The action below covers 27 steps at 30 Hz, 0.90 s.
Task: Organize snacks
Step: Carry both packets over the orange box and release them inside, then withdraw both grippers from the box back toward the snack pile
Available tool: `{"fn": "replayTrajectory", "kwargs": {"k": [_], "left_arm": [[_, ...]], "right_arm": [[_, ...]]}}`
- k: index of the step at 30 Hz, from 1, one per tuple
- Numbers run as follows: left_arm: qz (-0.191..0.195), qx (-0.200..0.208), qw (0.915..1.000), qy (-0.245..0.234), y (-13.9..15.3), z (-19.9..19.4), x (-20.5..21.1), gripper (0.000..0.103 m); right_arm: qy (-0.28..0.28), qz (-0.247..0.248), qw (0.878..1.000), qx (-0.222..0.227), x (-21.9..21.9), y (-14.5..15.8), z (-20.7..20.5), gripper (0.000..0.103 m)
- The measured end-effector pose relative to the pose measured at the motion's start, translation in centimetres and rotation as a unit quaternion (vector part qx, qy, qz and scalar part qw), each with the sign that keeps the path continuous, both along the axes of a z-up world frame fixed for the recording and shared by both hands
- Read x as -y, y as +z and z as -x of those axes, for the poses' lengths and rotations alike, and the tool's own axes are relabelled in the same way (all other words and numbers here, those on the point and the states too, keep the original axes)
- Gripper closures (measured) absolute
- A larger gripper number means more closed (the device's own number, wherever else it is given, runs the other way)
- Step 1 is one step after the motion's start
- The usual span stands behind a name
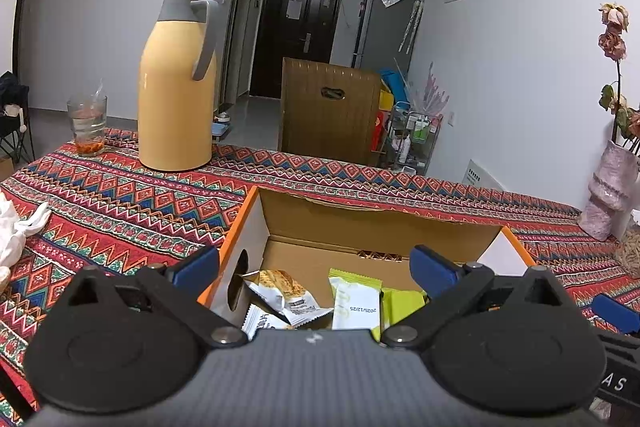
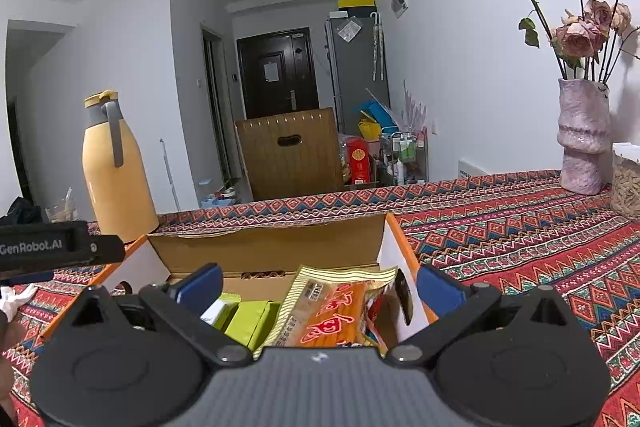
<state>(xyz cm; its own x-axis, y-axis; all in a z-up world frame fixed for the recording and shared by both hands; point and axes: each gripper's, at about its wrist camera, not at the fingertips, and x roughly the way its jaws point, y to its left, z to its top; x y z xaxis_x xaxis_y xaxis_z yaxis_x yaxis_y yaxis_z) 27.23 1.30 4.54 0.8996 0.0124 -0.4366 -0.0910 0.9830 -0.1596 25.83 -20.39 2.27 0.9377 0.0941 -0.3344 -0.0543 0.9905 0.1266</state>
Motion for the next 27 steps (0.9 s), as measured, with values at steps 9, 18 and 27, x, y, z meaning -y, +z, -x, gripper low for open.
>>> {"fn": "replayTrajectory", "kwargs": {"k": [9,18,27], "left_arm": [[-0.014,0.022,0.9996,0.005,2.6,2.0,0.7,0.000],[-0.021,0.029,0.9993,0.007,3.9,5.9,0.1,0.000],[-0.033,0.027,0.9991,0.008,2.9,11.1,-0.5,0.000]], "right_arm": [[-0.001,-0.009,1.000,0.028,0.4,2.1,1.3,0.000],[0.012,-0.001,0.999,0.053,-0.1,4.0,5.0,0.000],[0.024,0.010,0.999,0.044,-0.4,3.3,9.8,0.000]]}}
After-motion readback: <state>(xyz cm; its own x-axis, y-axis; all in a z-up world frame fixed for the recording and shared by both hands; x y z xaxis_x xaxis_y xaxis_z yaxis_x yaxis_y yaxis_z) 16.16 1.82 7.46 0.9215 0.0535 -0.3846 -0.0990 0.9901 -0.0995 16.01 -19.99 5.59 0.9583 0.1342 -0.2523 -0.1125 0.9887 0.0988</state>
